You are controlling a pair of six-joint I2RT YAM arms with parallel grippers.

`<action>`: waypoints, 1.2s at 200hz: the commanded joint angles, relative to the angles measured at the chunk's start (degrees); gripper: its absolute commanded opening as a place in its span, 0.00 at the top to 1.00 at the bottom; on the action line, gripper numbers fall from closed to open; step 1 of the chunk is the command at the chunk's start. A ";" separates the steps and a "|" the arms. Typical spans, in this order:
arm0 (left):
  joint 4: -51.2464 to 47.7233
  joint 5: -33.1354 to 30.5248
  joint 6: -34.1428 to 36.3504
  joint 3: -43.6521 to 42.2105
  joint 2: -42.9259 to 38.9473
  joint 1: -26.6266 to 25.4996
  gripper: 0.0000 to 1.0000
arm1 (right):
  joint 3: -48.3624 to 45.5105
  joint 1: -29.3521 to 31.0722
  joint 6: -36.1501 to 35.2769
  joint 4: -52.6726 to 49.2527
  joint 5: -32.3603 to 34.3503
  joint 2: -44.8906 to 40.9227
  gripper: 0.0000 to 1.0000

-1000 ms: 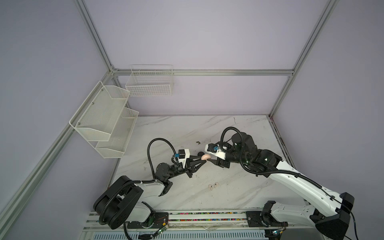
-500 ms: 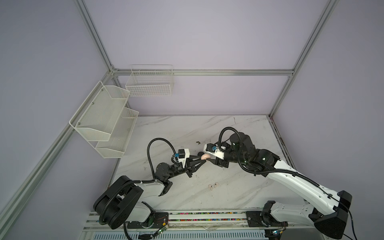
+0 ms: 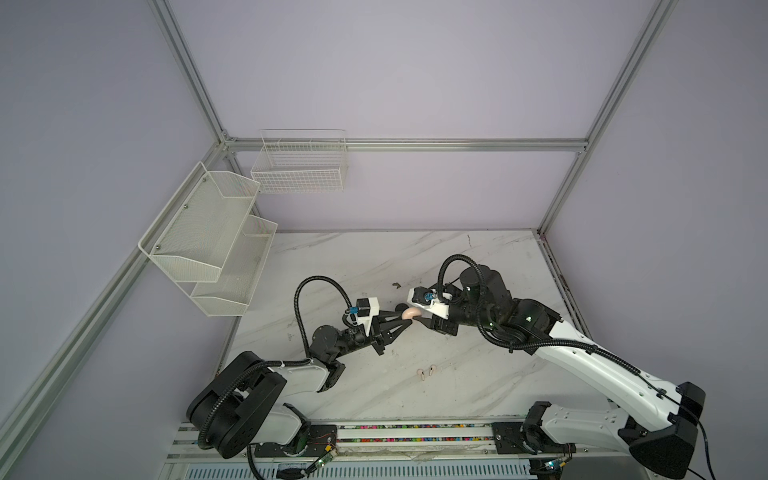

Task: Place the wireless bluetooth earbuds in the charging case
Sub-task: 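Pull the lid open with the right gripper while the left gripper holds the case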

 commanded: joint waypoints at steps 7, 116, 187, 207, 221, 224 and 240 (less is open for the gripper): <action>4.36 2.43 0.55 -0.72 -0.93 -0.23 1.00 | -0.53 0.00 -1.20 0.35 2.33 -2.02 0.40; 4.33 3.70 -0.15 0.00 -0.56 -0.19 1.00 | -1.93 0.00 -2.56 1.40 3.99 -2.52 0.40; 4.34 4.03 -0.62 -0.39 -0.78 -0.17 1.00 | -1.17 -0.01 -1.73 1.67 5.50 -1.79 0.40; 4.33 4.01 -0.51 -0.51 -0.91 -0.19 1.00 | -1.33 0.02 -1.67 1.77 5.47 -1.49 0.40; 4.41 3.91 -0.37 -0.53 -1.00 -0.17 1.00 | -1.02 0.03 -1.25 1.55 5.18 -1.45 0.40; 4.40 3.89 -0.34 -0.55 -1.00 -0.19 1.00 | -0.85 0.02 -0.92 1.39 5.07 -1.40 0.40; 4.33 3.83 -0.35 -0.43 -0.85 -0.19 1.00 | 1.78 0.02 3.02 -1.56 5.25 -2.28 0.40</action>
